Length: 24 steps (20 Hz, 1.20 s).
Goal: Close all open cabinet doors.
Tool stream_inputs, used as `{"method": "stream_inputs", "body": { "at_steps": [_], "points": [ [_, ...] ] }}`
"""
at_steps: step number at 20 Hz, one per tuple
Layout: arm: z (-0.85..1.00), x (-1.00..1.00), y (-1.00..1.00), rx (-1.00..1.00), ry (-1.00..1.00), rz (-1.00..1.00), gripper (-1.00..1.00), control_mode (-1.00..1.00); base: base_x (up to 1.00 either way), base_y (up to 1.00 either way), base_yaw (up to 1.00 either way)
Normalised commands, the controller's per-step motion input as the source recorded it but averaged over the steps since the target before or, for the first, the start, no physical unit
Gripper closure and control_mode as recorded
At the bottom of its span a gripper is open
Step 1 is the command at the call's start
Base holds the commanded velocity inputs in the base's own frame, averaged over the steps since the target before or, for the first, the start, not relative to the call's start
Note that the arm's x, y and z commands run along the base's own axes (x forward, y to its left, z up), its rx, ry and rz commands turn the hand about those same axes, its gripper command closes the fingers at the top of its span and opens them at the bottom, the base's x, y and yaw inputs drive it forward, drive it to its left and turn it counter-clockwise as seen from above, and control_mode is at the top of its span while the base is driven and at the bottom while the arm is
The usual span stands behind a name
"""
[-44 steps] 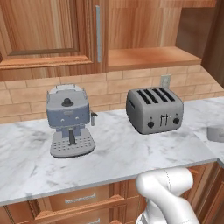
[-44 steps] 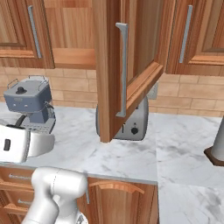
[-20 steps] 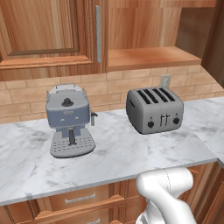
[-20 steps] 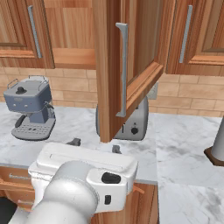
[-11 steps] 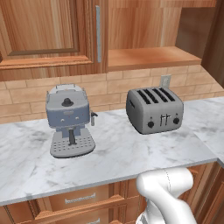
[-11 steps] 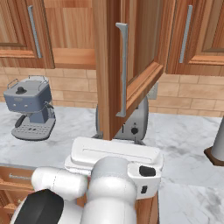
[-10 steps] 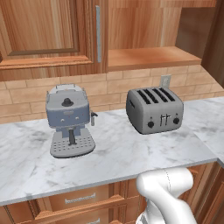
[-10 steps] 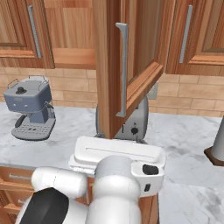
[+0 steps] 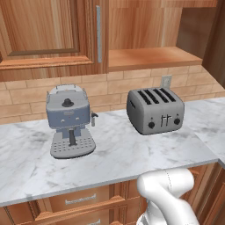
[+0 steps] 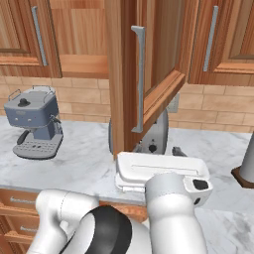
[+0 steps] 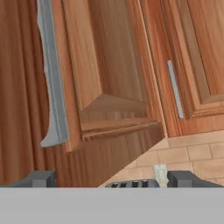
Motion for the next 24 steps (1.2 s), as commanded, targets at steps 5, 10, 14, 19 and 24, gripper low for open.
{"method": "stream_inputs", "body": {
  "at_steps": [5, 10, 14, 19, 24],
  "points": [
    [-0.16, 0.38, -0.23, 0.02, -0.06, 0.13, -1.0, -1.0, 0.0, 0.0, 0.0],
    [-0.21, 0.36, -0.17, 0.01, -0.06, 0.13, -1.0, -1.0, 0.0, 0.0, 0.0],
    [-0.17, 0.38, -0.09, 0.0, -0.07, 0.12, -1.0, -1.0, 0.0, 0.0, 0.0],
    [-0.08, 0.37, -0.06, 0.01, -0.09, 0.09, -1.0, -1.0, 0.0, 0.0, 0.0],
    [-0.09, 0.36, -0.04, 0.0, -0.07, 0.08, -1.0, -1.0, 0.0, 0.0, 0.0]
  ]
}}
